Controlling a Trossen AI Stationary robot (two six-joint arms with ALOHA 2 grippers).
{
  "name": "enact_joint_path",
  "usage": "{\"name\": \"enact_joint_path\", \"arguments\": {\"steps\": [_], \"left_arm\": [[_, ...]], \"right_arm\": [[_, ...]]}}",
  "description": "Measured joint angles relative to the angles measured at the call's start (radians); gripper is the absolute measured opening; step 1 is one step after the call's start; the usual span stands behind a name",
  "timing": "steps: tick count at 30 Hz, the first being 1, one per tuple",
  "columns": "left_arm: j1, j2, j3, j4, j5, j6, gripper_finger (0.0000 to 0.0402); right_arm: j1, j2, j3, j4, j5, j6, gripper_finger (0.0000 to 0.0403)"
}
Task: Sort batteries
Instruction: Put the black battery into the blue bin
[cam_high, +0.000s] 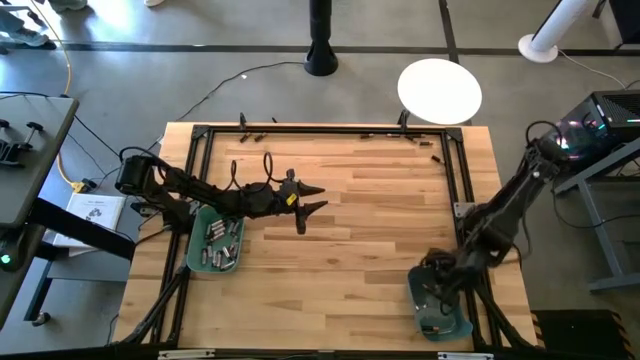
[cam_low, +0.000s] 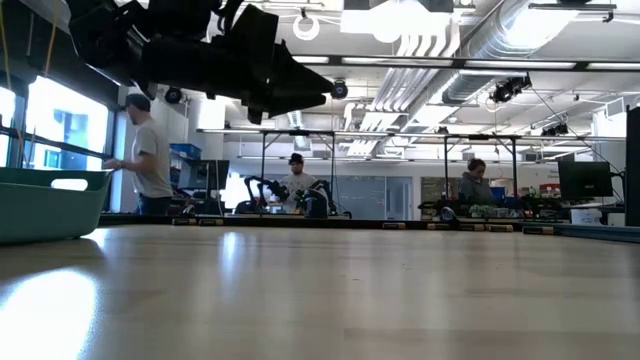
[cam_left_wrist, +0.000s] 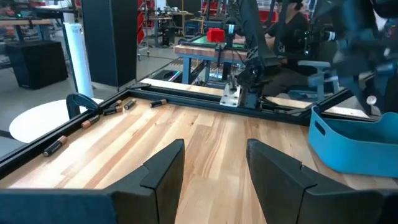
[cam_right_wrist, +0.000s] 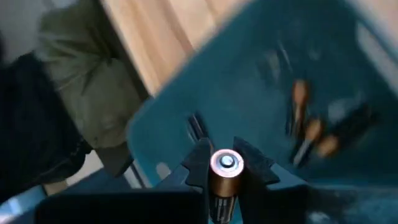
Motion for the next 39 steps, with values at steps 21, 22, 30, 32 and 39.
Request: {"name": "enact_joint_path", "arguments": {"steps": [21,22,30,32,39], "left_arm": [[-0.025,0.000,0.000,-0.006,0.000,0.009,0.0167],[-0.027,0.000,0.000,-0.006,0.000,0.009,0.0167],[-0.027,0.000,0.000,-0.005,0.000,0.009,0.0167],[-0.027,0.000,0.000,-0.003,0.000,0.009,0.0167],[-0.018,0.000,0.000,0.012,0.000,0.021,0.0167]], "right_arm": [[0.103,0.466,0.000,0.216,-0.116,0.232,0.0060],[0.103,0.471,0.000,0.216,-0.116,0.226,0.0066],[0.093,0.442,0.000,0.178,-0.139,0.209,0.0080],[0.082,0.404,0.000,0.159,-0.163,0.212,0.0081],[0.023,0.161,0.087,-0.034,-0.176,0.225,0.0082]]}}
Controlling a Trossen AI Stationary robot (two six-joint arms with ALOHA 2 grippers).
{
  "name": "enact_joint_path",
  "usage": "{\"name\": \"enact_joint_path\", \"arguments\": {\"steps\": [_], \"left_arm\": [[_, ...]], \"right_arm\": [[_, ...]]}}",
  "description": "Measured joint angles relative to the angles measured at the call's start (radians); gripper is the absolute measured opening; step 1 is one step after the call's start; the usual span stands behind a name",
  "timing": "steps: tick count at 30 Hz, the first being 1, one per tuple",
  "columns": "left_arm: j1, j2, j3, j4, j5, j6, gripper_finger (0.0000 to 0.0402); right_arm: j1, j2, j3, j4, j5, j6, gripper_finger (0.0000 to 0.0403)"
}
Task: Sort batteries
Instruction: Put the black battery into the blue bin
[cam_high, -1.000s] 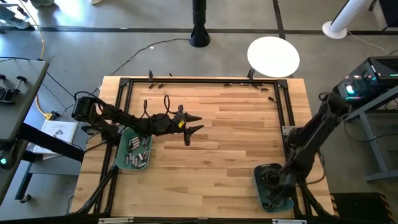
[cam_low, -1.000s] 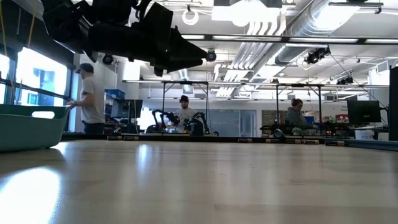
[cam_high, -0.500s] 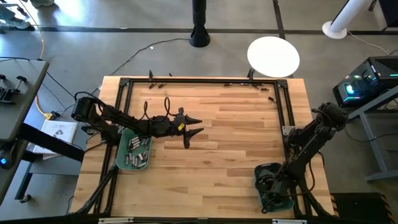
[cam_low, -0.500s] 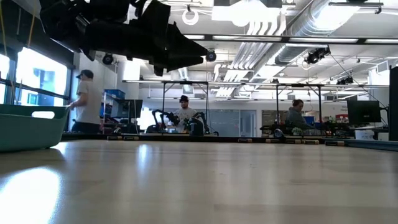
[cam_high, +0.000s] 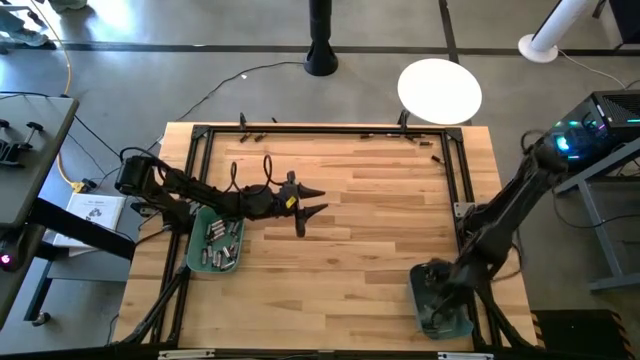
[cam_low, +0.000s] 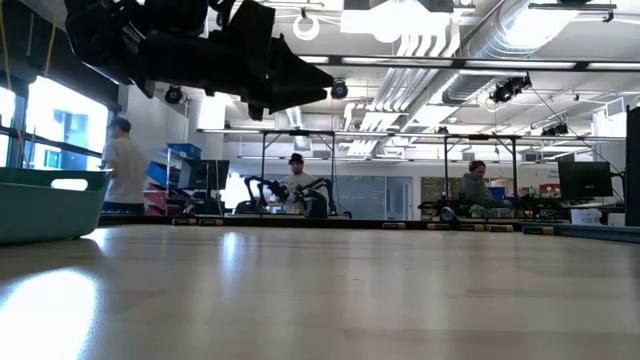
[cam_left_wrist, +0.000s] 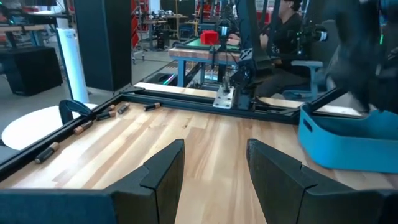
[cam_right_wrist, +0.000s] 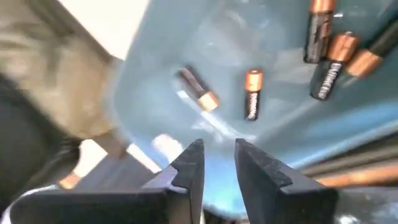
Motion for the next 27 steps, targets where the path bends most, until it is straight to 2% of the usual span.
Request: {"name": "enact_joint_path", "arguments": {"steps": [4,6,9,10,11,14,20,23,27], "left_arm": [[0.013,0.000,0.000,0.000,0.000,0.043,0.0167],[0.021,0.000,0.000,0.000,0.000,0.063,0.0167],[0.034,0.000,0.000,-0.001,0.000,0.094,0.0167],[0.040,0.000,0.000,-0.002,-0.001,0.103,0.0167],[0.044,0.000,0.000,-0.004,-0.001,0.112,0.0167],[0.061,0.000,0.000,-0.004,-0.001,0.143,0.0167],[0.095,0.000,0.000,-0.005,-0.001,0.174,0.0167],[0.107,0.000,0.000,-0.009,-0.001,0.174,0.0167],[0.119,0.000,0.000,-0.017,0.000,0.174,0.0167]], "right_arm": [[-0.079,-0.122,0.114,-0.204,0.122,-0.092,0.0083],[-0.131,-0.169,0.163,-0.292,0.296,-0.223,0.0083],[-0.237,-0.217,0.217,-0.358,0.652,-0.468,0.0083],[-0.288,-0.227,0.230,-0.377,0.732,-0.530,0.0083],[-0.351,-0.233,0.242,-0.401,0.754,-0.602,0.0083],[-0.603,-0.228,0.259,-0.451,0.712,-0.805,0.0083],[-1.126,-0.137,0.261,-0.489,0.528,-1.228,0.0091],[-1.326,-0.041,0.260,-0.479,0.470,-1.411,0.0119],[-1.507,0.111,0.260,-0.476,0.437,-1.572,0.0179]]}}
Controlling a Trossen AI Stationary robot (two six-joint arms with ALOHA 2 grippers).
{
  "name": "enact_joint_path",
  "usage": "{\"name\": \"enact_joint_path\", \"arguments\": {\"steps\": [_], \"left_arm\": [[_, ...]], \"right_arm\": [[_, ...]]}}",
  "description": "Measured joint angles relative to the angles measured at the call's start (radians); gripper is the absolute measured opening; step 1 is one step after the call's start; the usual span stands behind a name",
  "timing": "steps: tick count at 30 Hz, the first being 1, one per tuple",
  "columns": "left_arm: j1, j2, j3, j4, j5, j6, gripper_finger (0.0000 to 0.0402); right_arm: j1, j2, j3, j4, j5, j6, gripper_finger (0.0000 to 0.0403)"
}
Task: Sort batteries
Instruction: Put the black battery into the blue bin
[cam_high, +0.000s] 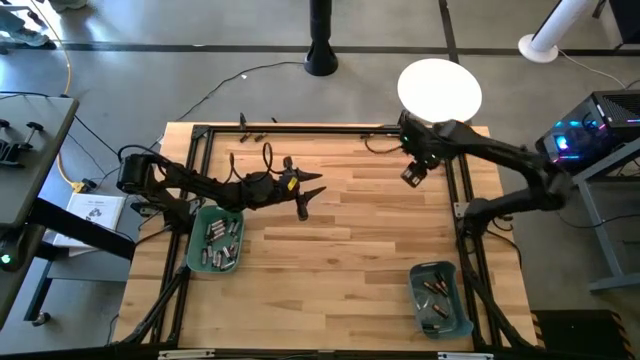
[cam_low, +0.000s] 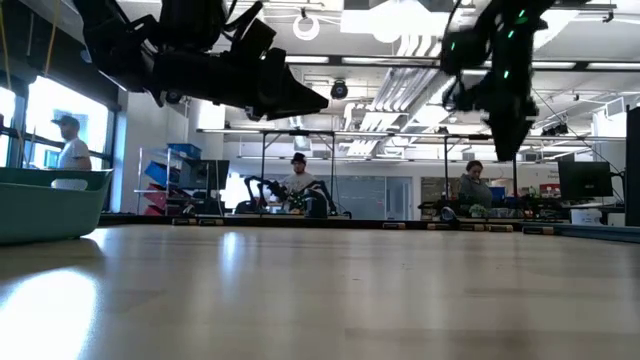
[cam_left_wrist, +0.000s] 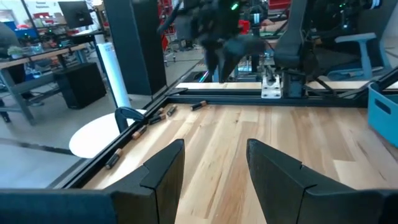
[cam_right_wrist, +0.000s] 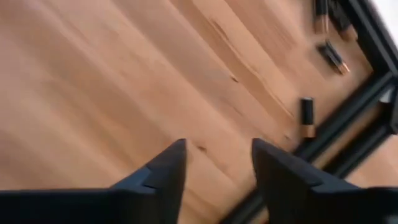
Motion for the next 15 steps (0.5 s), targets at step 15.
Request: {"name": "enact_joint_path", "arguments": {"steps": [15], "left_arm": [[0.000,0.000,0.000,-0.040,0.000,0.019,0.0167]], "right_arm": [[-0.275,0.379,0.000,0.055,0.068,-0.257,0.0257]]}}
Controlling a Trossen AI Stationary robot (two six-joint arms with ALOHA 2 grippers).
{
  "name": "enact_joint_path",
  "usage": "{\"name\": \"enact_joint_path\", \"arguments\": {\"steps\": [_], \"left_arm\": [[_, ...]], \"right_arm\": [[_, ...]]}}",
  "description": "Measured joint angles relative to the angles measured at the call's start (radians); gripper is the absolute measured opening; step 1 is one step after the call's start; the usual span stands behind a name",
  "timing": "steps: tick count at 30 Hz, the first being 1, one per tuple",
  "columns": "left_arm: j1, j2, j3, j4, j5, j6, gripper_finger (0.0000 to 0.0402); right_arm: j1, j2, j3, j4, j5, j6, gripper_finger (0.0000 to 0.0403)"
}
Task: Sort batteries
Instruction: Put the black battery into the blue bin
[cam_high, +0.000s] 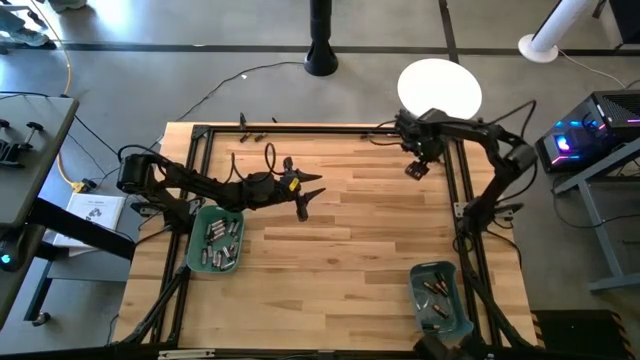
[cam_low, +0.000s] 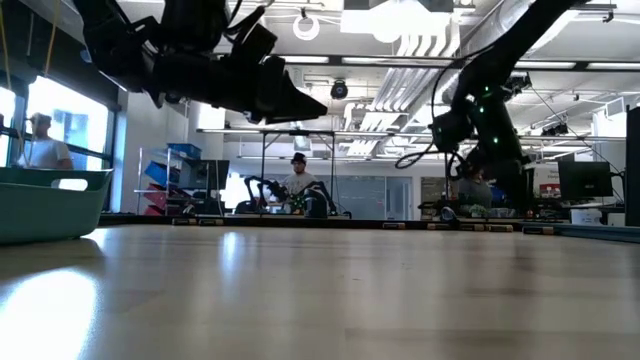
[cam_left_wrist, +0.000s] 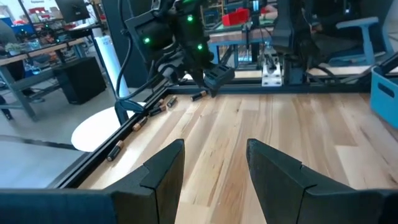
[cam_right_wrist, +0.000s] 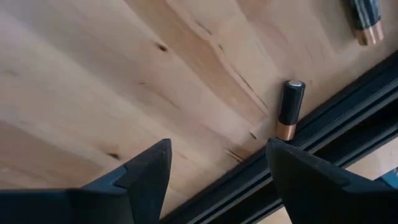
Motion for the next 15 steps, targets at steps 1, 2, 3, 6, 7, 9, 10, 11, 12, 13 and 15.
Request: {"name": "enact_joint_path", "arguments": {"steps": [1,2,3,6,7,9,10,11,12,13,15], "left_arm": [[0.000,0.000,0.000,-0.004,0.000,0.002,0.0167],[0.000,0.000,0.000,-0.004,0.000,0.006,0.0167],[0.000,0.000,0.000,-0.005,0.000,0.007,0.0167],[0.000,0.000,0.000,-0.008,0.000,0.007,0.0167],[0.000,0.000,0.000,-0.008,0.000,0.007,0.0167],[0.000,0.000,0.000,-0.006,0.000,0.007,0.0167],[0.000,0.000,0.000,-0.007,0.001,0.007,0.0167],[0.000,0.000,0.000,-0.006,0.001,0.007,0.0167],[0.000,0.000,0.000,-0.007,0.001,0.007,0.0167],[0.000,0.000,0.000,-0.006,0.001,0.007,0.0167],[0.000,0.000,0.000,-0.006,0.001,0.007,0.0167]], "right_arm": [[-0.012,0.011,0.000,0.005,0.007,0.000,0.0256],[-0.025,0.023,0.000,0.009,0.015,-0.001,0.0254],[-0.038,0.034,0.000,0.015,0.029,-0.001,0.0253],[-0.069,0.060,0.003,0.040,0.032,0.021,0.0246],[-0.071,0.065,0.006,0.044,0.042,0.031,0.0242],[-0.068,0.068,0.008,0.051,0.055,0.052,0.0234],[-0.067,0.068,0.008,0.058,0.064,0.059,0.0229],[-0.066,0.068,0.007,0.065,0.070,0.072,0.0225],[-0.067,0.068,0.007,0.072,0.078,0.084,0.0221],[-0.068,0.068,0.007,0.077,0.089,0.097,0.0217],[-0.069,0.068,0.006,0.092,0.107,0.120,0.0210]]}}
